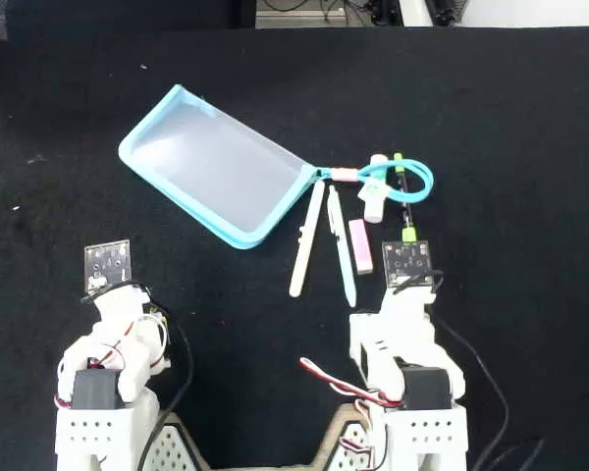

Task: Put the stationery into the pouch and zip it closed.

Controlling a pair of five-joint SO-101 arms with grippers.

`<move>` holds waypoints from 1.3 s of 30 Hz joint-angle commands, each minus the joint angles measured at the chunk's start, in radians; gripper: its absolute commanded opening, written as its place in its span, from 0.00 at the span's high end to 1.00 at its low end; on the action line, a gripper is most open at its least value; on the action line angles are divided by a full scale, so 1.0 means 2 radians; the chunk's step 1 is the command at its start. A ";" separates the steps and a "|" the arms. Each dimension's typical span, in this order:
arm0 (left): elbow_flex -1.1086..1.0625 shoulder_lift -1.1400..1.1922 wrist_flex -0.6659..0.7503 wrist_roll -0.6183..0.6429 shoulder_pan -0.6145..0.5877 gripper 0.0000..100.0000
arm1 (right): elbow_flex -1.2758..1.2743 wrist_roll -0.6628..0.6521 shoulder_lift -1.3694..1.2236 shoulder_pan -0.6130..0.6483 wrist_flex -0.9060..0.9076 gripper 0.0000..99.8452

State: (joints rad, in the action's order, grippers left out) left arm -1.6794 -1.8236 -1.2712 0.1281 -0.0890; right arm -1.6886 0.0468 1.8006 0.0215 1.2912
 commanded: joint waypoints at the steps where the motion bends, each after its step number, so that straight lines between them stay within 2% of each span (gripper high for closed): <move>1: -0.010 -0.004 -0.002 0.000 0.006 0.97 | 0.003 -0.004 0.043 -0.006 0.004 0.99; 39: -0.010 -0.004 -0.002 0.000 0.006 0.97 | 0.003 -0.004 0.043 -0.006 0.004 0.99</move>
State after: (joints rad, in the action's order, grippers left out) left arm -1.6794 -1.8236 -1.2712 0.1281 -0.0890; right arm -1.6886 0.0468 1.8006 0.0215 1.2912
